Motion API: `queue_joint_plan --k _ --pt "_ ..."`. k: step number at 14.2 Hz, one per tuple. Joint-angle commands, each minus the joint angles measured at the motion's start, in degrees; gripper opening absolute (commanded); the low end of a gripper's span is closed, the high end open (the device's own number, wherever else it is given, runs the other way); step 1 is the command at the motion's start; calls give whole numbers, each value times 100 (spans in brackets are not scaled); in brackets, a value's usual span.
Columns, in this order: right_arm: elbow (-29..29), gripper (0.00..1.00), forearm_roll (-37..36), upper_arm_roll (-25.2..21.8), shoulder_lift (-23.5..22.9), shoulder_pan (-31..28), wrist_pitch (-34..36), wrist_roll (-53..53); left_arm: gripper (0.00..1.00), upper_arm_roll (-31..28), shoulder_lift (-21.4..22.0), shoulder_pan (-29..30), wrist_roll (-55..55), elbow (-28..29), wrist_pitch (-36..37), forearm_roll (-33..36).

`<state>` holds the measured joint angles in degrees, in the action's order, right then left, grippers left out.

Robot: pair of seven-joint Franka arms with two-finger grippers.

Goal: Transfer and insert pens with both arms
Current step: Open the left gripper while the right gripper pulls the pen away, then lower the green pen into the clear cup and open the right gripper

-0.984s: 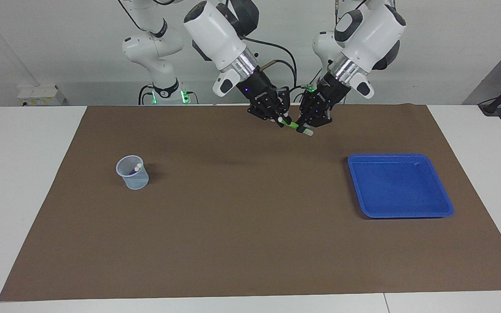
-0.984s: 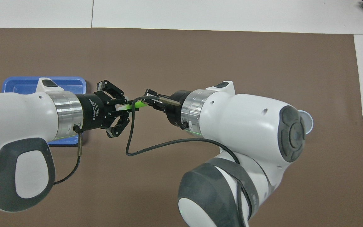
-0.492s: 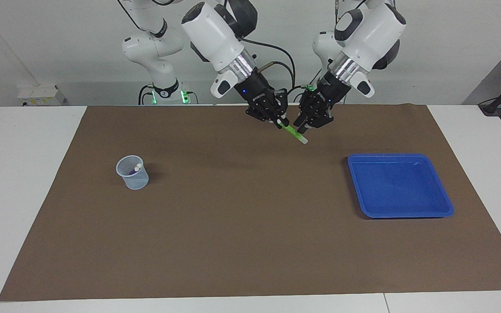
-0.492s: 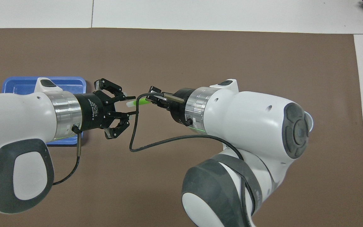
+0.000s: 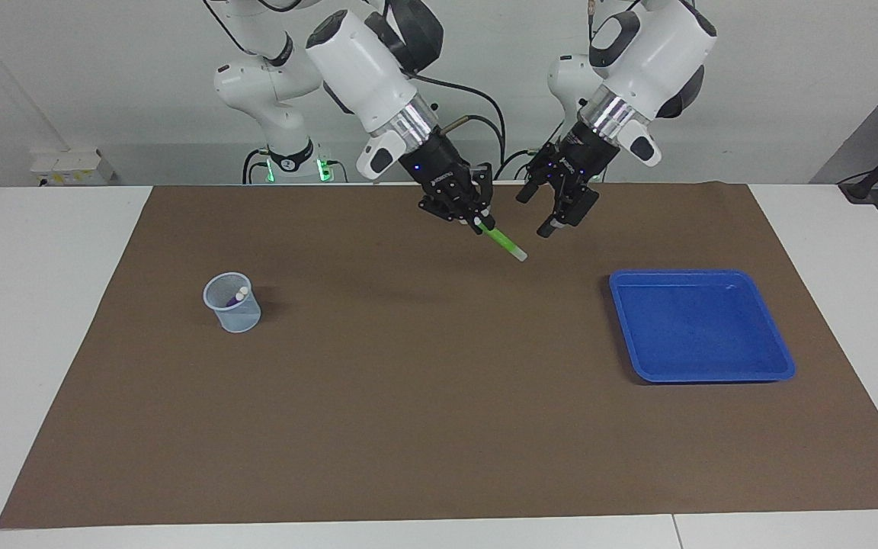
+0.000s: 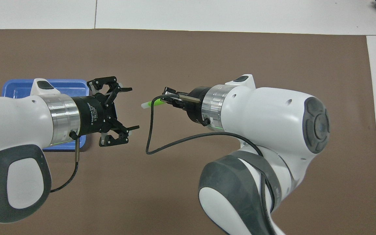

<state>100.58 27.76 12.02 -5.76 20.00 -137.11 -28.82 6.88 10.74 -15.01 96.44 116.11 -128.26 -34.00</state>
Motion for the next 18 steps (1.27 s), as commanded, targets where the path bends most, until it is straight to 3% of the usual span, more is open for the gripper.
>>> queue_joint_plan --k 1,3,8,10,13,15,18 --pt "23 0 -751 19 153 -504 744 831 100 -55 401 384 -1464 551 160 -54" --pt "14 0 -1262 11 294 -777 1491 1595 100 -73 621 744 -2546 834 572 -54" --pt "-21 0 -3106 11 549 -1751 3110 4317 100 -91 797 1903 -5507 914 1899 -10" --pt "119 0 -3653 28 611 -2278 3095 5409 100 -99 850 2256 -6484 914 2260 147" --pt "819 0 -3682 28 838 -2982 2527 6308 100 -91 868 2336 -7619 914 2464 1103" --pt "1374 0 -3594 28 988 -3072 2094 6223 100 -91 859 2345 -8706 888 2534 1745" --pt "1578 0 -3567 28 954 -3072 1926 5853 100 -91 816 2442 -9659 826 2499 2440"
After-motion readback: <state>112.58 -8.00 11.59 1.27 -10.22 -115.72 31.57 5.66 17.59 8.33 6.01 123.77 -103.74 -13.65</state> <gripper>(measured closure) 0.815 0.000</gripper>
